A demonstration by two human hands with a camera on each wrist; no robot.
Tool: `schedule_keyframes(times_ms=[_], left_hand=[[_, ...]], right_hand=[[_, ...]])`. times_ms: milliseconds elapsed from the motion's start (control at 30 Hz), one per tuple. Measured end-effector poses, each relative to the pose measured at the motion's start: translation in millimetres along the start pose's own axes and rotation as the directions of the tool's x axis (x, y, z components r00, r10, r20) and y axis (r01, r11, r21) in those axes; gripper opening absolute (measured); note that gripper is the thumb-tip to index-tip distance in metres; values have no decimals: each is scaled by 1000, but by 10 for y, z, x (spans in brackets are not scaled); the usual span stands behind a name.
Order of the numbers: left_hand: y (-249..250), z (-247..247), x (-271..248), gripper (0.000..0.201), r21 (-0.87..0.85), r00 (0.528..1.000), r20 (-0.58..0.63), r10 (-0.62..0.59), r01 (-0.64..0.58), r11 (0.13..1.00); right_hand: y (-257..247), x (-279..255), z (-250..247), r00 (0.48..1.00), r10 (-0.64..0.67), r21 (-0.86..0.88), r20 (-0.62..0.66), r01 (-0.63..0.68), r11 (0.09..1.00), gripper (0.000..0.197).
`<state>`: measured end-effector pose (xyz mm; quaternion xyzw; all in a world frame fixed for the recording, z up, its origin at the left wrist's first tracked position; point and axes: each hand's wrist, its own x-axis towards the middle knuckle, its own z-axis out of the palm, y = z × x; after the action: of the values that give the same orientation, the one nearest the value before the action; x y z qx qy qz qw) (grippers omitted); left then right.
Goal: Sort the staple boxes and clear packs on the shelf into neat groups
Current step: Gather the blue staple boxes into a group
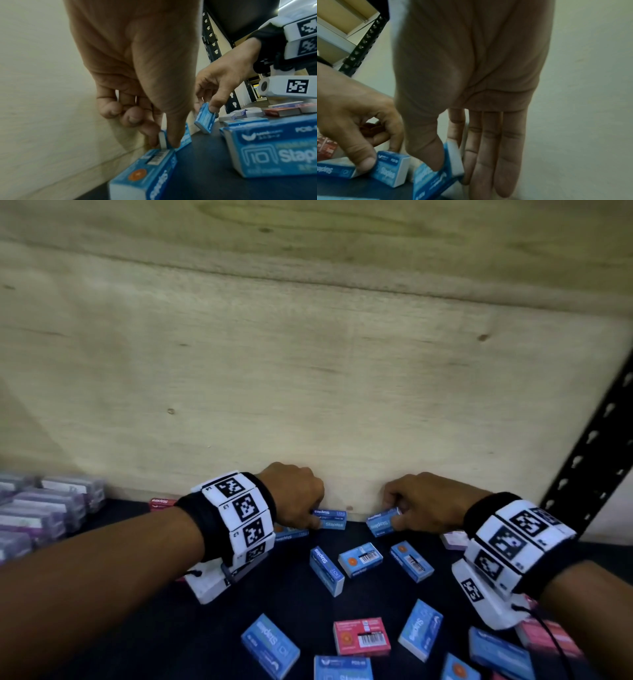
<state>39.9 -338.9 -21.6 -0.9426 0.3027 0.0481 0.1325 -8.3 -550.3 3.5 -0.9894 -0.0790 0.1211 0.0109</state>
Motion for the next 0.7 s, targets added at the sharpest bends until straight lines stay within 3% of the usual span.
schedule_keyframes(times_ms=[100,233,467,700], left_hand=[[-58,-22,-68,55,-8,999,23,-48,48,999],[-101,-33,-128,60,23,987,139,-80,78,997],[-76,-50,-219,44,-35,983,180,-40,47,998],[-179,-87,-357,26,-222,971,228,65,-13,975]], right_hand=[[-17,-5,-48,1000,14,-16,-4,-14,1000,28],[-121,44,-25,1000,13,-66,4,-13,998,26],[-267,123,47,999,-38,-24,-1,38,999,15],[-313,106,40,998,-22,-48,66,25,999,28]])
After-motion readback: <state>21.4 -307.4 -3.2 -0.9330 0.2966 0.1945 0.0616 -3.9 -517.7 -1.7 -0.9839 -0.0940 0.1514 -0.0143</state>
